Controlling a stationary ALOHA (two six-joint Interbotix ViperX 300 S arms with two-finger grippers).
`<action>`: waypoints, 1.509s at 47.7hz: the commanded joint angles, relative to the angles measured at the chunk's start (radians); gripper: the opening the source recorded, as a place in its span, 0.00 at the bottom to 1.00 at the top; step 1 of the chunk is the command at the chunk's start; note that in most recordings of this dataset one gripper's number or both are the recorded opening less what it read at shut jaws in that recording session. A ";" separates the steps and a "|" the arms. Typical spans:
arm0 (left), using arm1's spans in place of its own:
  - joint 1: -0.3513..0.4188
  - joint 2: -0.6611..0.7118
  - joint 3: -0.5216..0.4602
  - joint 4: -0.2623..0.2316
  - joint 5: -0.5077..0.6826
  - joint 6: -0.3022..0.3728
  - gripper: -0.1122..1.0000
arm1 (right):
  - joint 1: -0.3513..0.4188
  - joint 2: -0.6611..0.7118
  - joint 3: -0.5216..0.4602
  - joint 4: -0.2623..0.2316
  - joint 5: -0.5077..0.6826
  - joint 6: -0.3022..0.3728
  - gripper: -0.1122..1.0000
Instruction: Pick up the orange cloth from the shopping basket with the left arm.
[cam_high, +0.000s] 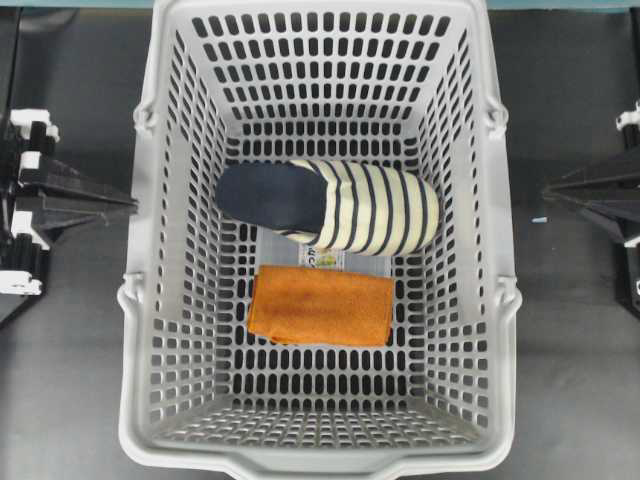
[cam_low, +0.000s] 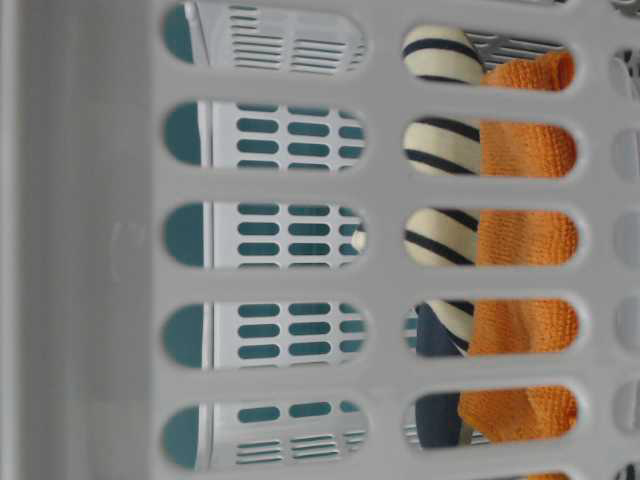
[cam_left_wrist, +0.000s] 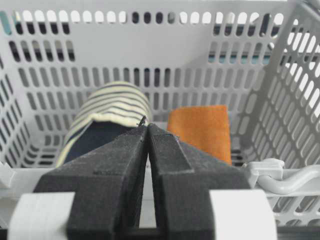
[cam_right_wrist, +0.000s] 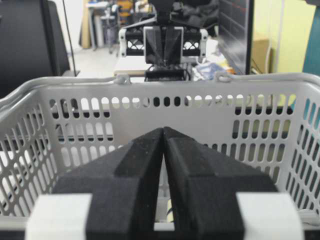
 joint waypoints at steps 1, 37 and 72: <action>-0.005 0.006 -0.084 0.038 0.067 -0.043 0.15 | 0.005 0.011 -0.009 0.002 -0.005 0.002 0.10; -0.106 0.634 -0.867 0.040 0.931 -0.097 0.10 | 0.006 0.003 -0.003 0.014 0.040 0.038 0.10; -0.115 1.031 -1.132 0.040 1.183 -0.014 0.47 | 0.006 -0.054 0.002 0.014 0.106 0.038 0.10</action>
